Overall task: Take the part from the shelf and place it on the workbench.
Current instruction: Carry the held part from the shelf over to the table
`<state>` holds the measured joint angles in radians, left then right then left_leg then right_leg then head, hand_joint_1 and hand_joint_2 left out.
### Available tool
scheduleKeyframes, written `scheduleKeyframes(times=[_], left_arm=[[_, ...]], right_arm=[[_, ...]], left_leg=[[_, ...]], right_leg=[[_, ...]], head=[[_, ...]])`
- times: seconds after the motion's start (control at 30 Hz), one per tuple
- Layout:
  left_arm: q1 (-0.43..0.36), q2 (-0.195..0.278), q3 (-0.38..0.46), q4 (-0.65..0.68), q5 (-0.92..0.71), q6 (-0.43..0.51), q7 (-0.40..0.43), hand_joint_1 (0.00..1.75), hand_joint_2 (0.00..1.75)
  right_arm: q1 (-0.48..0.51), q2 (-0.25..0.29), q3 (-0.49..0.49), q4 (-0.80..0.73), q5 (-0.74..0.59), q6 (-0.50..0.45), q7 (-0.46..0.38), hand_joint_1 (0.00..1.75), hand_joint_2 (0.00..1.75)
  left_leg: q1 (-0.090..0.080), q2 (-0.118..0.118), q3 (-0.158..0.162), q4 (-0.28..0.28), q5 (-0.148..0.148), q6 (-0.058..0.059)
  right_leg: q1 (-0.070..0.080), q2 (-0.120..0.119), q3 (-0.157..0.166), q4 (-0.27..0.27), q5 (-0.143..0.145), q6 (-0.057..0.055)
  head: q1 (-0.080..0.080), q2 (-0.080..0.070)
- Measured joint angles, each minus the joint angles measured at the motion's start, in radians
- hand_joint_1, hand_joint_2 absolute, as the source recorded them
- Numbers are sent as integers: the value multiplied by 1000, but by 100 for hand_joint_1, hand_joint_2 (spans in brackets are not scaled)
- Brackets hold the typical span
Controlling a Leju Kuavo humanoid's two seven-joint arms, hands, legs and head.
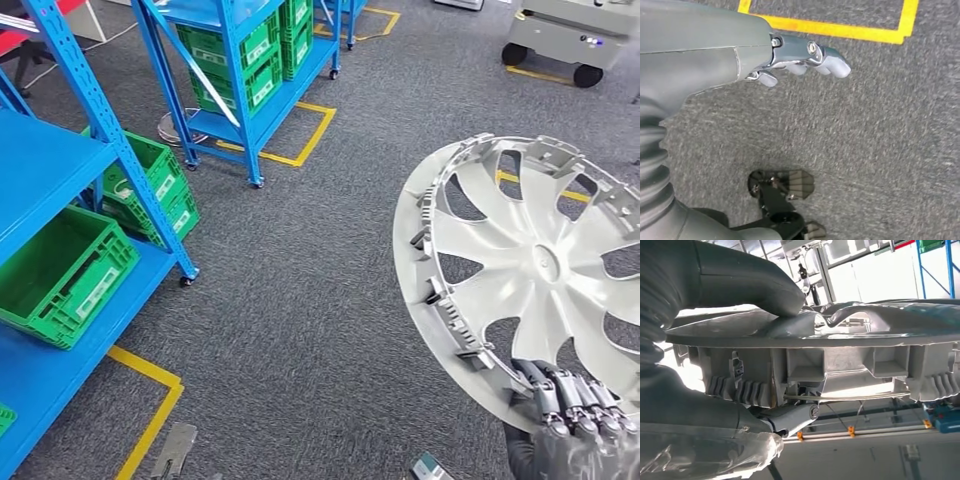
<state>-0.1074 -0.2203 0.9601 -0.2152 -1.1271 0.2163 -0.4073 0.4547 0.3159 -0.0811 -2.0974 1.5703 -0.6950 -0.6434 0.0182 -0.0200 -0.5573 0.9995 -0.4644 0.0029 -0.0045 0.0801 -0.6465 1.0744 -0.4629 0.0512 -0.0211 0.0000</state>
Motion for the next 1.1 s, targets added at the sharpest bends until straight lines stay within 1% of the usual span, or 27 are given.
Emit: scheduleKeyframes(times=[0.03, 0.07, 0.1, 0.13, 0.17, 0.2, 0.27, 0.3, 0.33, 0.37, 0.4, 0.43, 0.5, 0.57, 0.6, 0.63, 0.67, 0.7, 0.73, 0.8, 0.87, 0.93, 0.97, 1.0, 1.03, 1.07, 1.1], left_arm=[[1, 0, 0, 0, 0, -2, 0, 0, 175], [3, 1, 0, 0, 0, -3, 0, 0, 175], [5, 1, 0, 0, 0, -5, 0, 0, 175], [6, 1, 1, 0, 0, -6, 0, 0, 175], [7, 2, 1, 0, 0, -6, 0, 0, 175], [6, 2, 1, 0, 0, -7, 0, 0, 175], [4, 2, 1, 0, 0, -7, 0, 0, 175], [4, 2, 1, 0, 0, -7, 0, 0, 175], [3, 2, 1, 0, 0, -7, 0, 0, 175], [3, 3, 1, 0, 0, -7, 0, 0, 175], [3, 2, 1, 0, 0, -7, 0, 0, 175], [2, 2, 1, 0, 0, -7, 0, 0, 175], [0, 1, 1, 0, 1, -7, 0, 0, 175], [1, 2, 2, 0, 7, -7, 0, 0, 175], [3, 3, 4, 0, 13, -8, 0, 0, 175], [5, 5, 6, 0, 19, -11, 0, 0, 175], [5, 8, 9, 0, 24, -13, 0, 0, 175], [5, 12, 11, 0, 28, -16, 0, 0, 175], [4, 15, 13, 0, 31, -18, 0, 0, 175], [2, 21, 16, 0, 34, -18, -1, 0, 175], [2, 25, 19, 0, 36, -18, -2, 0, 175], [3, 27, 23, 0, 36, -17, -4, 0, 175], [2, 27, 25, 0, 36, -16, -5, 0, 175], [2, 28, 26, 0, 36, -15, -6, 0, 175], [2, 28, 26, 0, 36, -15, -6, 0, 175], [3, 29, 27, 0, 36, -15, -6, 0, 175], [5, 29, 28, 0, 36, -15, -7, 0, 175]], right_arm=[[0, 0, -1, 0, 0, 0, -1, 175, 175], [0, 1, -2, 0, 0, 0, -1, 175, 175], [0, 1, -3, 0, 0, 0, -1, 175, 175], [1, 1, -4, 0, 0, 0, -1, 175, 175], [1, 1, -6, 0, 0, 0, 0, 175, 175], [2, 1, -7, 0, 0, 0, 0, 175, 175], [2, 1, -10, 0, 0, 0, 2, 175, 175], [1, 2, -12, -1, 0, 0, 2, 175, 175], [1, 2, -14, -1, 0, 0, 2, 175, 175], [1, 2, -15, -2, -1, 0, 2, 175, 175], [1, 2, -16, -2, -1, 0, 2, 175, 175], [2, 2, -17, -2, 0, 0, 2, 175, 175], [3, 3, -17, -3, 0, 0, 2, 175, 175], [-2, 3, -16, -3, 0, 0, 1, 175, 175], [-7, 3, -16, -1, 0, 0, -2, 175, 175], [-13, 3, -16, 4, 0, 0, -6, 175, 175], [-18, 3, -16, 10, 0, 0, -10, 175, 175], [-22, 3, -16, 18, 0, 0, -13, 175, 175], [-25, 3, -16, 25, 1, 0, -15, 175, 175], [-29, 2, -16, 37, 1, 0, -14, 175, 175], [-31, 2, -16, 45, 0, 0, -10, 175, 175], [-32, 1, -16, 51, 0, 0, -8, 175, 175], [-32, 0, -17, 54, 0, 0, -7, 175, 175], [-33, 0, -16, 56, 0, 0, -6, 175, 175], [-33, -1, -16, 57, 0, 0, -6, 175, 175], [-34, -2, -15, 59, 0, 0, -6, 175, 175], [-35, -2, -14, 61, 0, 0, -5, 175, 175]], left_leg=[[-2, 11, 0, 0, -1, 4], [-3, 22, 0, 0, -2, 7], [-5, 35, 0, 0, -2, 7], [-5, 48, 1, 0, -3, 8], [-6, 61, 3, 0, -5, 7], [-6, 72, 5, 0, -7, 6], [-9, 90, 13, 0, -13, -2], [-12, 98, 18, 1, -16, -7], [-14, 105, 21, 0, -18, -12], [-16, 113, 24, -1, -18, -18], [-15, 122, 26, -3, -18, -23], [-13, 122, 27, -3, -21, -29], [-9, 88, 13, 33, -52, -38], [-8, 40, -42, 149, -115, -39], [-9, 30, -78, 219, -143, -39], [-9, 25, -105, 268, -155, -38], [-9, 23, -118, 285, -147, -36], [-9, 20, -111, 261, -119, -35], [-8, 13, -87, 203, -79, -33], [-3, -31, -28, 70, -18, -30], [-1, -63, -3, 10, -5, -26], [-3, -48, -2, 4, -3, -16], [-3, -37, -1, 2, -1, -9], [-2, -25, -1, 0, 1, -2], [-2, -13, 0, -2, 2, 3], [-4, -2, 1, -2, 1, 6], [-6, 12, 1, -2, 0, 9]], right_leg=[[1, -34, -27, 59, -31, 3], [1, -56, -62, 131, -65, 6], [0, -68, -94, 196, -91, 9], [-1, -73, -112, 235, -100, 10], [-2, -75, -109, 233, -90, 10], [-3, -80, -85, 190, -63, 10], [-2, -121, -2, 47, -7, 8], [0, -139, 30, -7, 9, 5], [2, -152, 48, -37, 15, 1], [4, -150, 51, -44, 13, -5], [5, -136, 49, -45, 16, -11], [4, -124, 48, -47, 18, -18], [1, -100, 47, -52, 24, -31], [-1, -77, 45, -53, 26, -39], [0, -63, 44, -53, 26, -42], [0, -48, 42, -53, 27, -43], [1, -33, 42, -53, 28, -44], [1, -17, 43, -53, 29, -43], [0, -3, 43, -53, 29, -42], [0, 22, 41, -50, 31, -34], [-1, 41, 34, -49, 34, -22], [-5, 58, 26, -53, 40, -10], [-5, 49, 21, -48, 37, -5], [-4, 28, 8, -29, 25, -1], [-2, -3, -13, 13, 2, 2], [0, -37, -42, 75, -28, 5], [0, -58, -78, 148, -60, 7]], head=[[4, 0], [8, 0], [8, 0], [8, 0], [8, 0], [8, 0], [9, 0], [8, 0], [8, 0], [8, 0], [7, 0], [6, 0], [4, 0], [-1, 0], [-3, 0], [-3, 0], [-3, 0], [-4, 0], [-4, 0], [-5, 0], [-6, 0], [-6, 0], [-6, 0], [-2, 0], [2, 0], [6, 0], [9, 0]])
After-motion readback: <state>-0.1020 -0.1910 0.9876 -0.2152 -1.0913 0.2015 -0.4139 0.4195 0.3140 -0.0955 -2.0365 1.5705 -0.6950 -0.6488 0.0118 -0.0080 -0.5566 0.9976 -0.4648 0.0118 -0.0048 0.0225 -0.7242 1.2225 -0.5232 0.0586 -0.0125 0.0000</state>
